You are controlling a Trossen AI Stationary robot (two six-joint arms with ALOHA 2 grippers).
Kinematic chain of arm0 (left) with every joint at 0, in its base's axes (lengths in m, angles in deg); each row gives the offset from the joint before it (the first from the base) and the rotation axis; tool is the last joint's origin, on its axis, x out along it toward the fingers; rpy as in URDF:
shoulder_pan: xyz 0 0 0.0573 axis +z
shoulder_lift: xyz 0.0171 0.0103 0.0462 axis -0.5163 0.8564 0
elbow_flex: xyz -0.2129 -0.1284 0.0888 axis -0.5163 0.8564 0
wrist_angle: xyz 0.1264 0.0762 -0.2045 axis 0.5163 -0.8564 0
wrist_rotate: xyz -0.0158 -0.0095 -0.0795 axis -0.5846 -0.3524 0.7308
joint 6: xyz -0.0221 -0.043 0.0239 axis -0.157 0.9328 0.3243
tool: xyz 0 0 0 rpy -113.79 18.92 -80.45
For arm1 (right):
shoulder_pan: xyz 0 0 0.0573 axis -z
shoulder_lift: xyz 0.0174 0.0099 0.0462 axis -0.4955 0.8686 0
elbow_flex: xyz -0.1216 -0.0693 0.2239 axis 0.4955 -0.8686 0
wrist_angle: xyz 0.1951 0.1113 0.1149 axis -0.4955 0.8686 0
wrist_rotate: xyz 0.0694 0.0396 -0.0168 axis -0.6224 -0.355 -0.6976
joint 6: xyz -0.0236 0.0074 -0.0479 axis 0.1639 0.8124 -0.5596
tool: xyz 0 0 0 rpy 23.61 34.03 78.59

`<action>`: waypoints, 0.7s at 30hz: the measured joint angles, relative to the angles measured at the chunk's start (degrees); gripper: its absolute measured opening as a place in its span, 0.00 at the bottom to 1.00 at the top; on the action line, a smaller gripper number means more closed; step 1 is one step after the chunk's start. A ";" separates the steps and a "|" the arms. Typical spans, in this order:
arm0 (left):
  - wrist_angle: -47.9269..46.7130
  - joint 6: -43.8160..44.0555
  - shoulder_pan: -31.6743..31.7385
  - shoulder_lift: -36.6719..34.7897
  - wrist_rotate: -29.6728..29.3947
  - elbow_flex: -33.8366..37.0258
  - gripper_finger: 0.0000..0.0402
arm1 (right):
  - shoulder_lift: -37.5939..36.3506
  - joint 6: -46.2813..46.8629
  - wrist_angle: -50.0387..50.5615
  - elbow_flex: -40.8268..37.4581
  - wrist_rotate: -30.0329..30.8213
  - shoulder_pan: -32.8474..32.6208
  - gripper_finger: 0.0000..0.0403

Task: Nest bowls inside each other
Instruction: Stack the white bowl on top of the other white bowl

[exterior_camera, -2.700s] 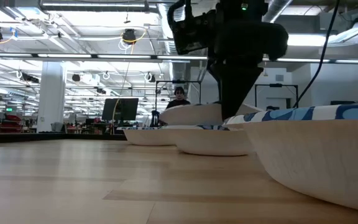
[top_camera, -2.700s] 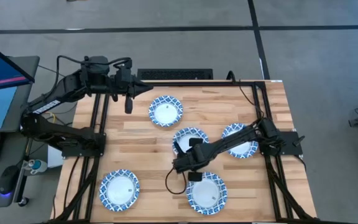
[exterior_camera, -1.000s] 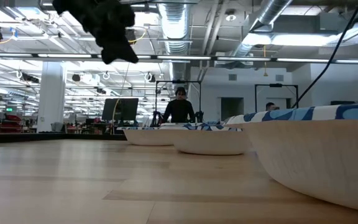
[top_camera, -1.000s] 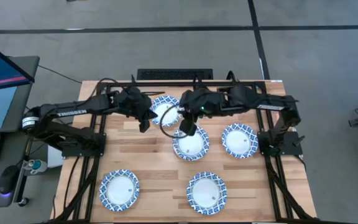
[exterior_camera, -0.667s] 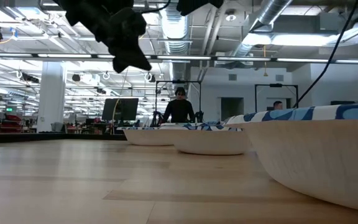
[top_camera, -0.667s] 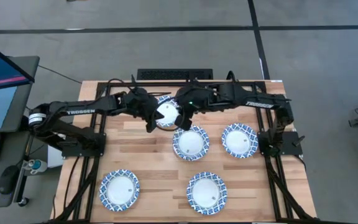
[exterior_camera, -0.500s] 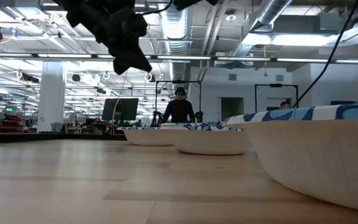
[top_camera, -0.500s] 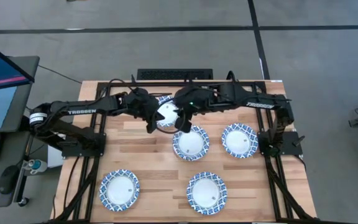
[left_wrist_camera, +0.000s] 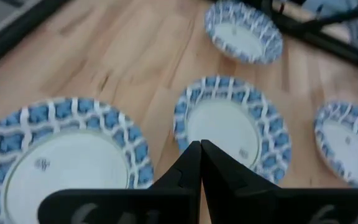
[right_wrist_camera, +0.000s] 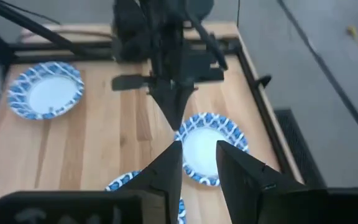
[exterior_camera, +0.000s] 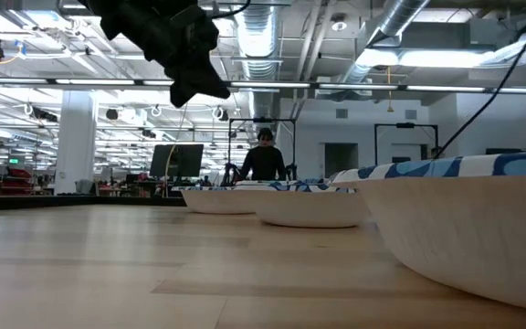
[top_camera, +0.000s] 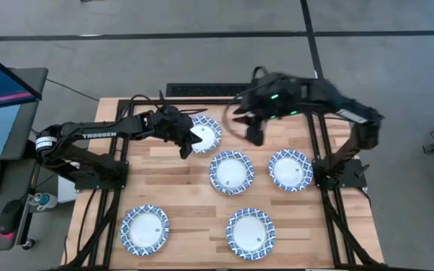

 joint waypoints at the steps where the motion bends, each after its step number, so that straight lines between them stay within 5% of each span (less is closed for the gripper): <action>1: 1.09 0.38 0.00 0.00 -0.14 0.00 0.00 | -1.33 -0.69 0.31 0.02 -0.77 0.58 0.30; 8: 9.81 5.19 0.02 0.00 -3.34 0.00 0.00 | -10.93 -3.94 8.41 0.01 -5.43 7.68 0.30; 11: 10.10 5.42 0.02 0.00 -5.45 0.00 0.00 | -15.24 -7.18 8.24 -2.39 -12.29 11.72 0.30; 15: 10.16 7.83 0.02 0.00 -7.71 0.00 0.00 | -22.56 -10.63 0.37 -14.41 -26.48 18.00 0.30; 21: 10.21 9.56 0.02 0.00 -10.78 0.00 0.00 | -32.66 -10.07 -14.01 -37.60 -30.72 23.39 0.30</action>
